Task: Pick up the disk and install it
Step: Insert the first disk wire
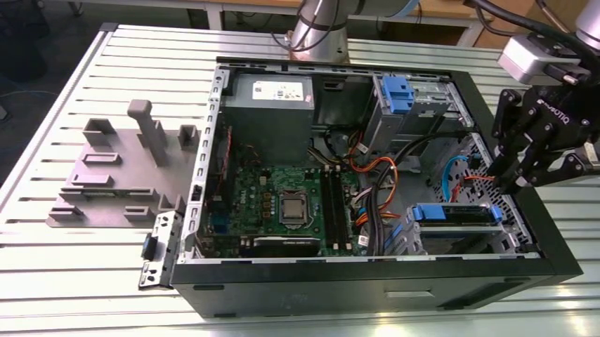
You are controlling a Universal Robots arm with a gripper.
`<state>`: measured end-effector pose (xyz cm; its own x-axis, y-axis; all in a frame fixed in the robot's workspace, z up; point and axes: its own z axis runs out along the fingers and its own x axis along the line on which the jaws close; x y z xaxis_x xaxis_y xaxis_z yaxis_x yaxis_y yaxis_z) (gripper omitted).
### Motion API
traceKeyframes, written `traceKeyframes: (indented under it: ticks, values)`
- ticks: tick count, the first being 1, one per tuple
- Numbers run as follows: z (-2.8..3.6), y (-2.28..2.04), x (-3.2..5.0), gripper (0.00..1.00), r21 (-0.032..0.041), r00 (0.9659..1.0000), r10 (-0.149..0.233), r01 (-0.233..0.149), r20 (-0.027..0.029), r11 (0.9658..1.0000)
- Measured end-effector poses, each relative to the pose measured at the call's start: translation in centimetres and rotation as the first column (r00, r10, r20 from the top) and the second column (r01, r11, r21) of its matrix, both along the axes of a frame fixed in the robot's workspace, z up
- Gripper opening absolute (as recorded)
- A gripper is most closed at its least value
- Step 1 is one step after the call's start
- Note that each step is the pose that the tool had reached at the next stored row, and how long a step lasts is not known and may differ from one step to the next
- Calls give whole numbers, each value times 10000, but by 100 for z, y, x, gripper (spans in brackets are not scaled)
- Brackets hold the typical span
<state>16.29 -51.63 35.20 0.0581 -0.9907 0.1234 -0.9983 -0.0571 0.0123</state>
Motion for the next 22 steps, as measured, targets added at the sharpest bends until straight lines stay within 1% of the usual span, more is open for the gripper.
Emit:
traceKeyframes:
  ticks: [2, 4, 6, 9, 13, 14, 16, 17, 20, 22]
  values:
    - [-4, 1, 0, 37, -2, 9997, 249, -249, 1, 9997]
    - [-8, 3, 0, 37, -3, 9986, 523, -523, 1, 9986]
    - [-10, 12, 0, 37, -6, 9975, 706, -706, 1, 9975]
    - [-21, 33, -2, 37, -4, 9969, 788, -788, 1, 9969]
    - [-26, 97, -4, 37, -7, 9961, 885, -885, 0, 9961]
    - [-28, 110, -4, 37, -9, 9958, 917, -917, 1, 9958]
    - [-31, 120, -3, 37, -20, 9949, 1009, -1009, 0, 9949]
    - [-33, 120, -3, 37, -38, 9943, 1071, -1071, -3, 9942]
    - [-39, 121, -3, 37, -142, 9919, 1274, -1274, -15, 9918]
    - [-42, 121, -3, 37, -192, 9901, 1403, -1403, -22, 9899]
